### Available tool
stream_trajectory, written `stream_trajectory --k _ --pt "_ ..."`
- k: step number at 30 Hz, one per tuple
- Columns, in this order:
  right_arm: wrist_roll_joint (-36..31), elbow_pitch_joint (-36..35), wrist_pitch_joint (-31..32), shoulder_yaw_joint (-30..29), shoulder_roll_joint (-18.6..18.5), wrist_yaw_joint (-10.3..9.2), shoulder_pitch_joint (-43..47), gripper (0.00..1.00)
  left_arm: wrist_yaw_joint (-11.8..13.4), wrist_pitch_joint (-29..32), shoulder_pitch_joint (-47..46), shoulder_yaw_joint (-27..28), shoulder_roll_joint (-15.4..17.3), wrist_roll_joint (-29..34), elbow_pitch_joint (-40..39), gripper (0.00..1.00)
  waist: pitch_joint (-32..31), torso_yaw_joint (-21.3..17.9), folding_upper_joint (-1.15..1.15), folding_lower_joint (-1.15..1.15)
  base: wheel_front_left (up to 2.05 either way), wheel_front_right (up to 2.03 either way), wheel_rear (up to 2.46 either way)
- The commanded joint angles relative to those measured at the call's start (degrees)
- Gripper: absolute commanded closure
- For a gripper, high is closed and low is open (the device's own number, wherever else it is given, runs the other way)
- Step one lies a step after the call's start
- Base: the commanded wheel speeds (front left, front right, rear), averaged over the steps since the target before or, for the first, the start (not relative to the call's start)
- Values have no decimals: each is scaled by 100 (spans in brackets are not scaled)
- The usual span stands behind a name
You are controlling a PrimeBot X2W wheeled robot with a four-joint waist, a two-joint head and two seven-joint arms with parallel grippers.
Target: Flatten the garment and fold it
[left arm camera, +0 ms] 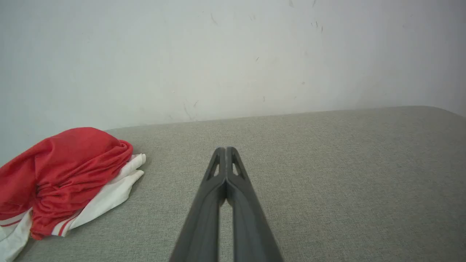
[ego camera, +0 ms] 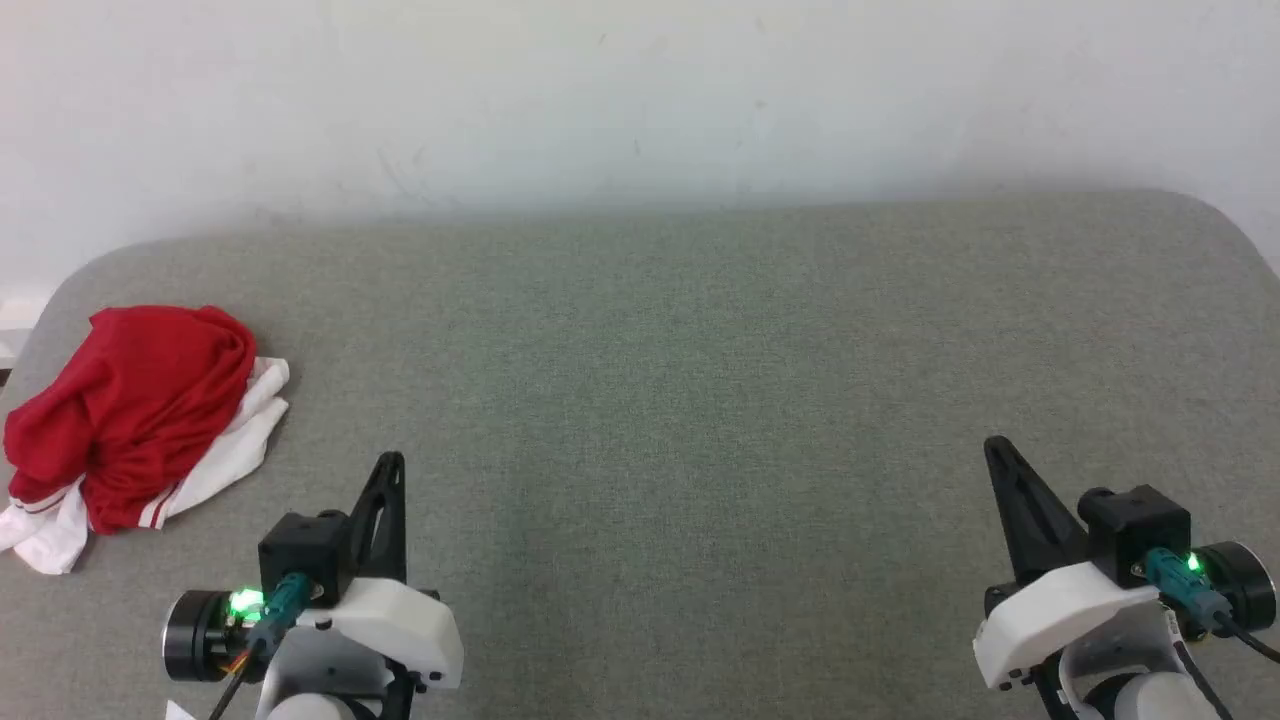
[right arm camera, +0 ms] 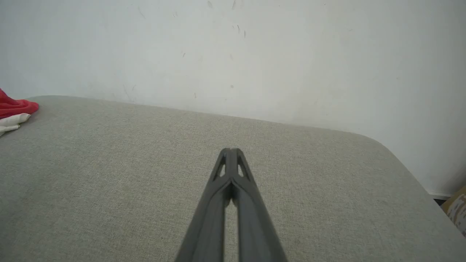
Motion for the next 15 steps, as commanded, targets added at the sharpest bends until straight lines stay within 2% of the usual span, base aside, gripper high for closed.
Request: stream_trajectory --k 1,15 --pt "-42 -34 3 -1 22 -12 -42 100 37 1 31 17 -13 37 -32 100 0 0 0 0 0 0 0" --pt "-42 -34 3 -1 22 -12 -42 100 37 1 31 17 -13 37 -32 100 0 0 0 0 0 0 0"
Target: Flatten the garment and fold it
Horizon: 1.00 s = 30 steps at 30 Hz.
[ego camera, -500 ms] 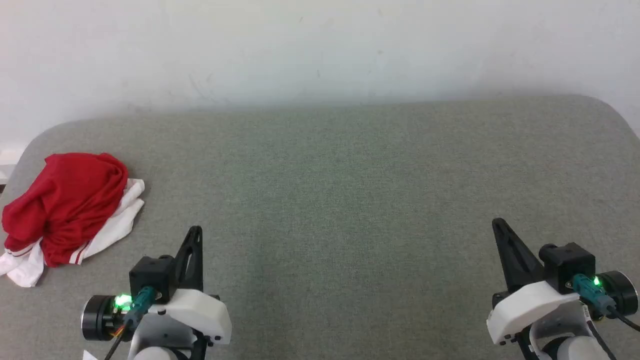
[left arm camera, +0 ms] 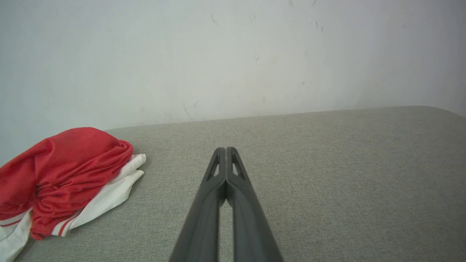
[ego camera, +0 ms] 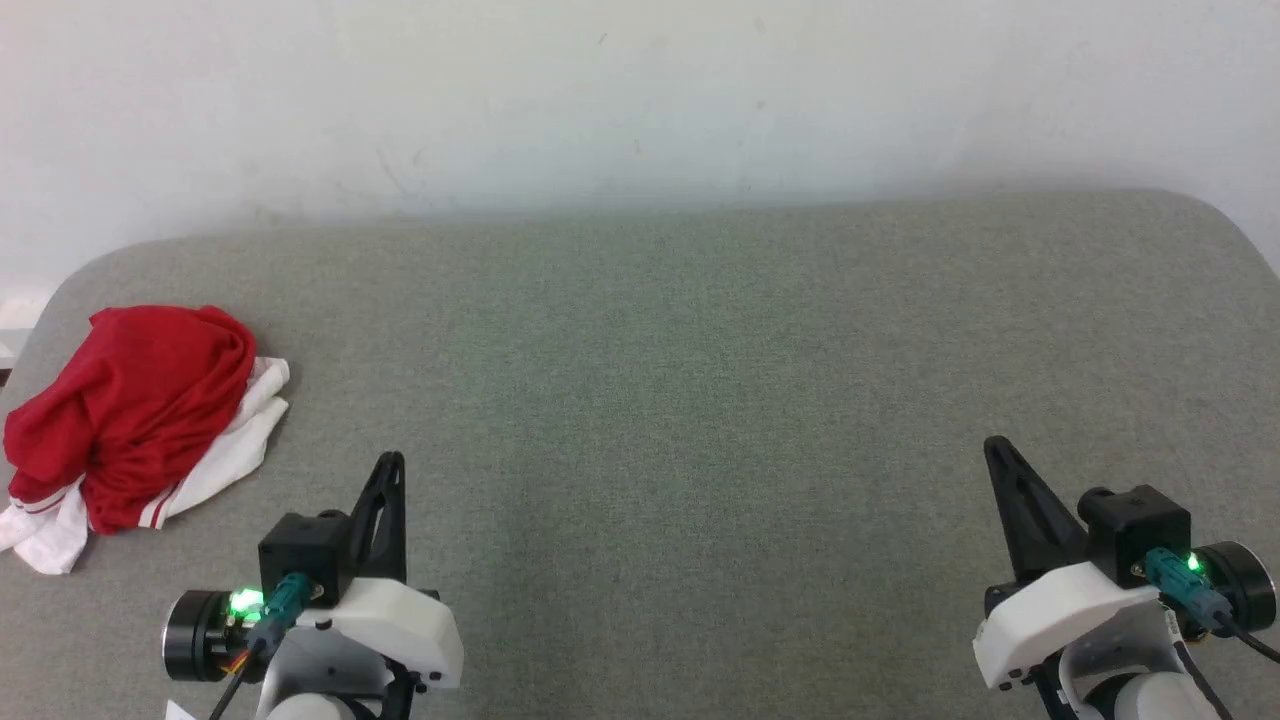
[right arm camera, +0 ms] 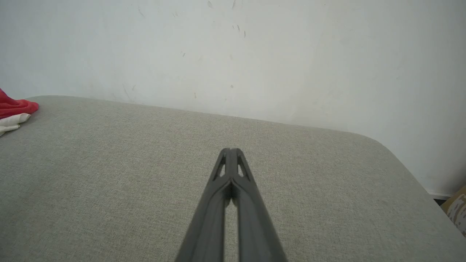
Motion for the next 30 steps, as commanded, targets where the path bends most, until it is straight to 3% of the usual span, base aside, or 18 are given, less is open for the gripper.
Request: stream_trajectory --k 1,17,18,30 --pt "-42 -34 3 -1 22 -12 -42 100 37 1 31 17 -13 37 -32 100 0 0 0 0 0 0 0" --pt "-42 -34 3 -1 22 -12 -42 100 37 1 31 17 -13 37 -32 100 0 0 0 0 0 0 0" --pt "1 0 -1 0 0 0 0 0 0 -1 0 -1 0 -1 0 0 0 0 0 0 0 0 0" --pt "52 25 -76 -25 -3 -1 -4 0 88 -100 -51 -126 0 -79 92 0 -1 41 0 0 0 0 0"
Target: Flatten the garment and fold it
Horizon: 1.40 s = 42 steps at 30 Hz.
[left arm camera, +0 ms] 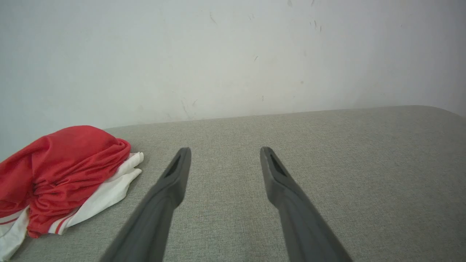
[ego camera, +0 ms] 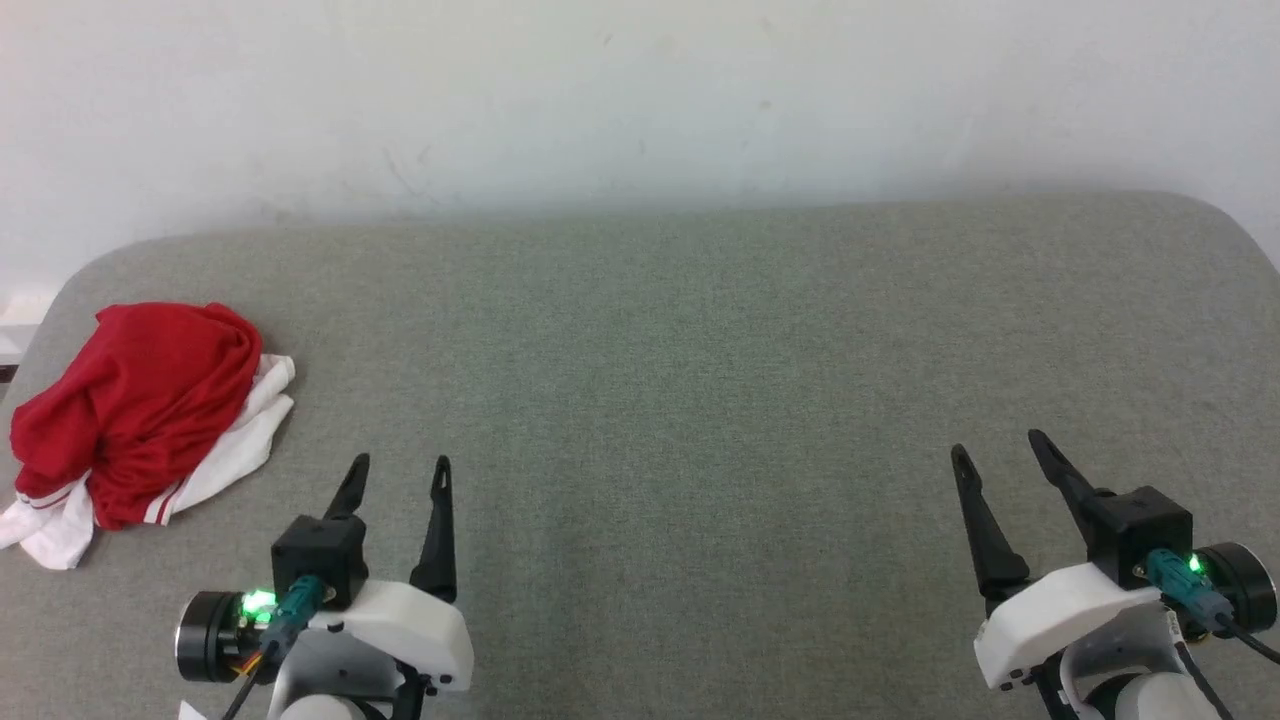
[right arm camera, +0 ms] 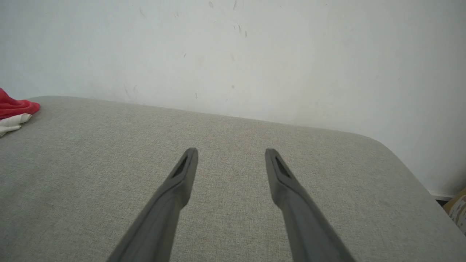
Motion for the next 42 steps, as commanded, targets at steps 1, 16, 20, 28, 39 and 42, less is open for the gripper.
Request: stream_trajectory --k 1,16,20,28,39,42 --pt "43 9 -66 -22 3 -1 -5 0 53 -52 -53 -42 -1 -65 43 0 0 22 0 0 0 0 0" --pt "78 40 -181 -35 6 -2 -6 0 234 -237 -117 -171 34 -203 185 0 -20 459 0 0 0 0 0" --pt "101 54 -220 -16 7 -3 -10 0 290 -286 -118 -190 53 -243 203 0 -28 618 0 0 0 0 0" --pt "152 94 -293 41 9 -4 -18 0 401 -382 -115 -231 93 -325 234 0 -40 954 0 0 0 0 0" --pt "203 152 -384 67 11 -5 -37 0 556 -514 -96 -287 144 -449 273 0 -53 1378 0 0 0 0 0" --pt "220 163 -407 78 12 -5 -42 0 602 -550 -90 -299 159 -485 288 0 -62 1480 0 0 0 0 0"
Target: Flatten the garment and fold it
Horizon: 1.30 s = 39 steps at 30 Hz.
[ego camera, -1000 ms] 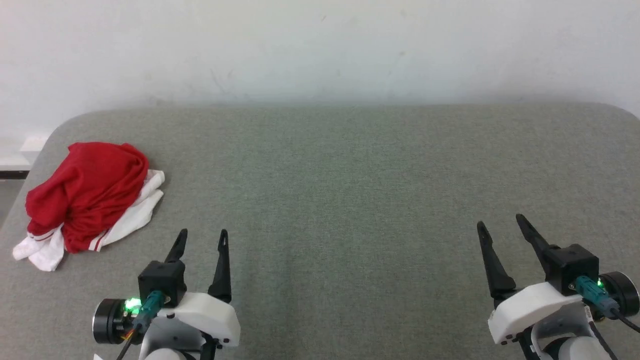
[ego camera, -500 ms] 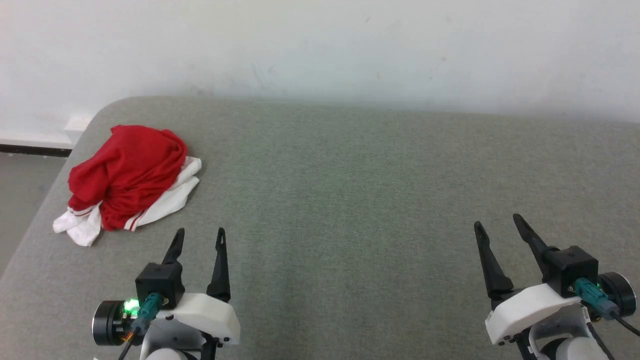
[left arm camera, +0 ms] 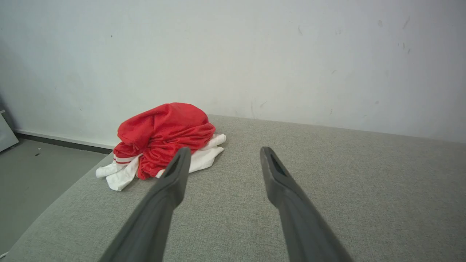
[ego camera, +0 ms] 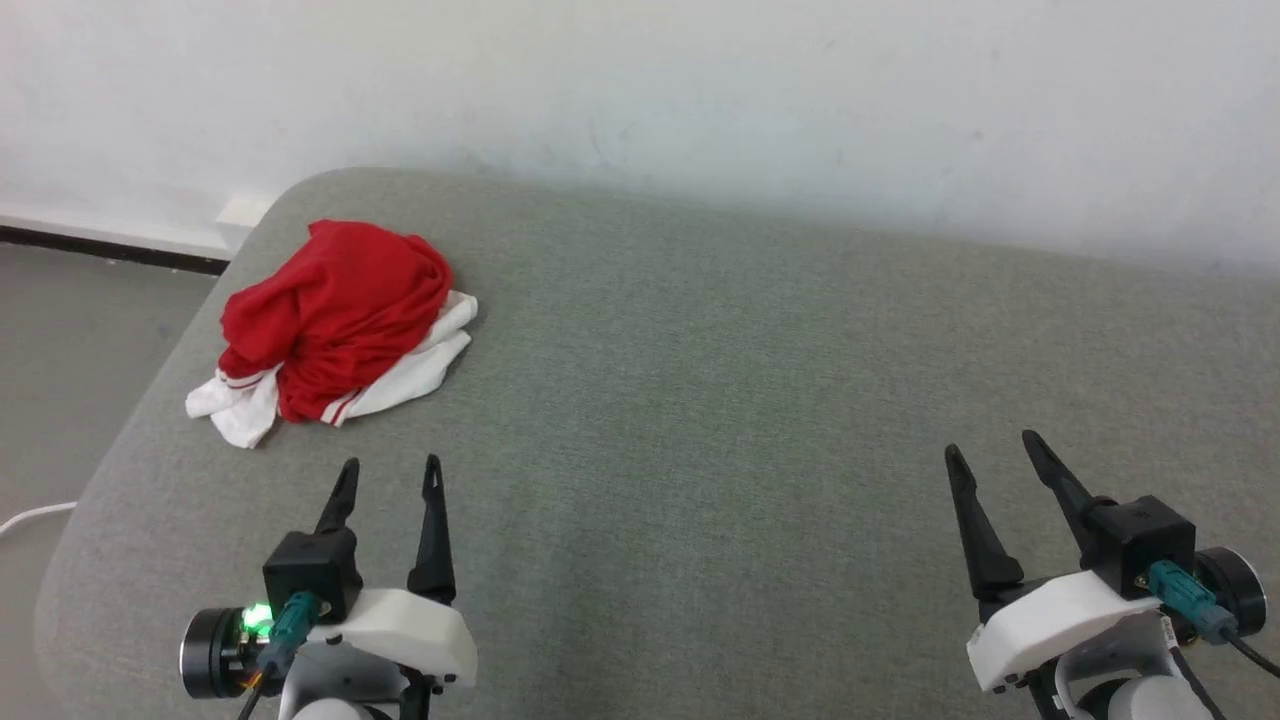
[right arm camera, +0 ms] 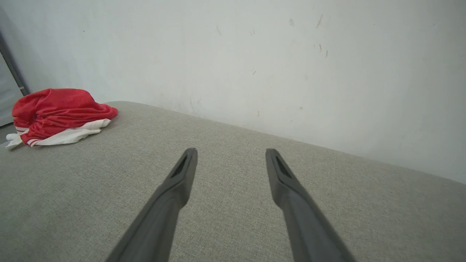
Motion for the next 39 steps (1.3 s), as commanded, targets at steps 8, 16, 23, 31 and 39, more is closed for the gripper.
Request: stream_trajectory --k 8,16,23,31,39 --pt "73 45 -110 46 12 -6 -52 0 167 -154 -54 -59 78 -181 62 0 -19 357 0 0 0 0 0" --pt "106 67 -157 92 14 -6 -60 0 267 -237 -11 -77 110 -253 49 0 -24 548 0 0 0 0 0" --pt "145 92 -212 115 15 -7 -66 0 359 -321 27 -87 151 -306 35 0 -27 721 0 0 0 0 0" --pt "192 133 -283 139 17 -8 -75 0 462 -417 47 -115 186 -384 66 0 -42 936 0 0 0 0 0" --pt "227 154 -344 156 18 -8 -82 0 554 -513 61 -136 226 -481 91 0 -30 1170 0 0 0 0 0"
